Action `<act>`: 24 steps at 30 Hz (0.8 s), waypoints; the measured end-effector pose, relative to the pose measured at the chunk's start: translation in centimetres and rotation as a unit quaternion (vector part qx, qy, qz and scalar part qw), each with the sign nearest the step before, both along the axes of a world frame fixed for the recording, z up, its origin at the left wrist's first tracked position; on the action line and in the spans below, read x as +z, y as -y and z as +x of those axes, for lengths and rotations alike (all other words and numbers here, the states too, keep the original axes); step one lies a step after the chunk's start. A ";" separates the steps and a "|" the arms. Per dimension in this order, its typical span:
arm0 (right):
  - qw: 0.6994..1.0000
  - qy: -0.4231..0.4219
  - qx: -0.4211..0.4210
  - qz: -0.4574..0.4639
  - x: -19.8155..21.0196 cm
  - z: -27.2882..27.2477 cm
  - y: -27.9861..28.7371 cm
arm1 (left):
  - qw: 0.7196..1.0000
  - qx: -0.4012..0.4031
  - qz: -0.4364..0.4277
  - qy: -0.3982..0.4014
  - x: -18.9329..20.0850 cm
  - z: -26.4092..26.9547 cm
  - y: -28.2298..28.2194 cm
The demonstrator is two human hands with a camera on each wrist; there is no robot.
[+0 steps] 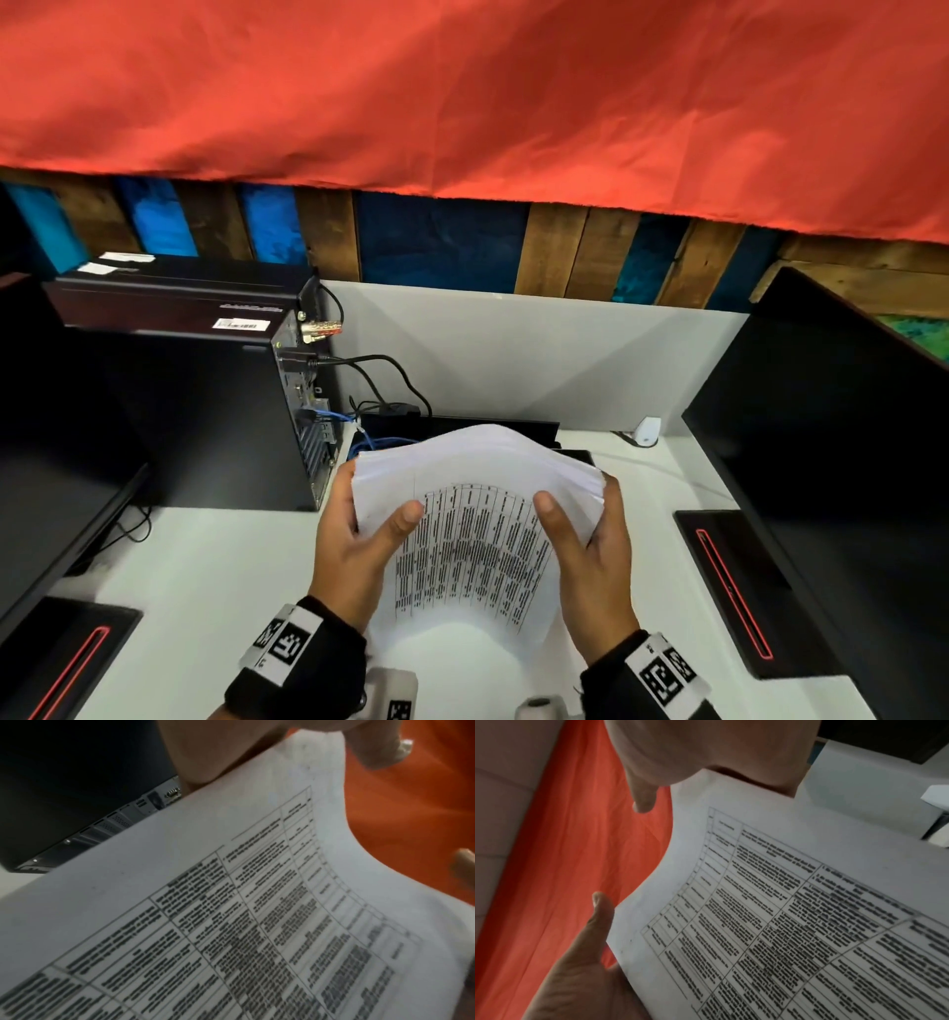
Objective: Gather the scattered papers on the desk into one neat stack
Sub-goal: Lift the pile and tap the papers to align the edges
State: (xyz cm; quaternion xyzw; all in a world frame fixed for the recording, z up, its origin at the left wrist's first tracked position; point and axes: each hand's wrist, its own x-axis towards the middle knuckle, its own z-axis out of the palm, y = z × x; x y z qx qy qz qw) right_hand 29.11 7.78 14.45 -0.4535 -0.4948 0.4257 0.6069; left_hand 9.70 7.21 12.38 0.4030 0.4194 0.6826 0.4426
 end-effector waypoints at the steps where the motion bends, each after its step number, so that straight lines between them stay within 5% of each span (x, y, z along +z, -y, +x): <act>1: 1.000 -0.005 -0.015 0.005 0.1 -0.1 0.0 | 1.000 0.007 0.003 0.001 0.0 0.0 0.0; 9: 0.999 0.032 -0.026 0.030 0.4 -0.3 0.3 | 0.999 0.027 0.015 -0.028 0.6 0.5 0.0; 19: 0.950 0.294 -0.078 0.077 0.0 -0.4 0.6 | 0.978 0.185 -0.029 -0.093 3.4 0.8 -1.2; 24: 0.946 0.279 -0.112 0.121 -0.9 -0.2 1.1 | 0.976 0.190 -0.038 -0.100 3.7 0.9 -0.9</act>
